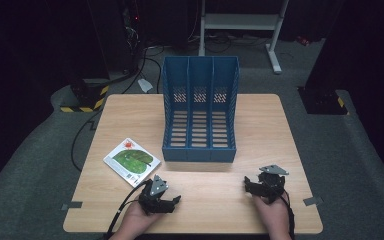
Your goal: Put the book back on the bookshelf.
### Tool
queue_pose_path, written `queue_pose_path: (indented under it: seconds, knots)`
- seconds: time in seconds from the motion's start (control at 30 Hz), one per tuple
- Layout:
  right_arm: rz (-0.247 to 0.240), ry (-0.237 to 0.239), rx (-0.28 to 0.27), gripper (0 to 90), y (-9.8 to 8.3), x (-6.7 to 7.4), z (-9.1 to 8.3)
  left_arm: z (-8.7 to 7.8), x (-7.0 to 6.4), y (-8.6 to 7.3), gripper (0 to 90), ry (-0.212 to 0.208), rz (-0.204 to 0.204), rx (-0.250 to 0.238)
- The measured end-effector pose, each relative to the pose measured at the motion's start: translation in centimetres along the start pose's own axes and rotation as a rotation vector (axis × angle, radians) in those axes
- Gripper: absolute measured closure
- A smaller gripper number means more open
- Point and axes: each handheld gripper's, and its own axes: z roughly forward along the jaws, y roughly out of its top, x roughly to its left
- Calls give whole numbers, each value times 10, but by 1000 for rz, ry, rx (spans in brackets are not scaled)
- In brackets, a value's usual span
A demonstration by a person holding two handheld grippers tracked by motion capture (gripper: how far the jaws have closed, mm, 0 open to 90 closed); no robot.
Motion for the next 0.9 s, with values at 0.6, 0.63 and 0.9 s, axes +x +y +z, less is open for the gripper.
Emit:
queue_pose_path:
  seconds: [0.6, 0.63, 0.9]
  knots:
    - [1, 0, 0, 119, 0, 0, 0, -1, 0, 0, 261, 11, -6, -5]
    - [3, 0, 1, 119, 0, 0, 0, -1, 0, 0, 273, 11, -8, -8]
    - [1, 0, 0, 120, 0, 0, 0, -10, 10, -1, 405, 12, 0, -5]
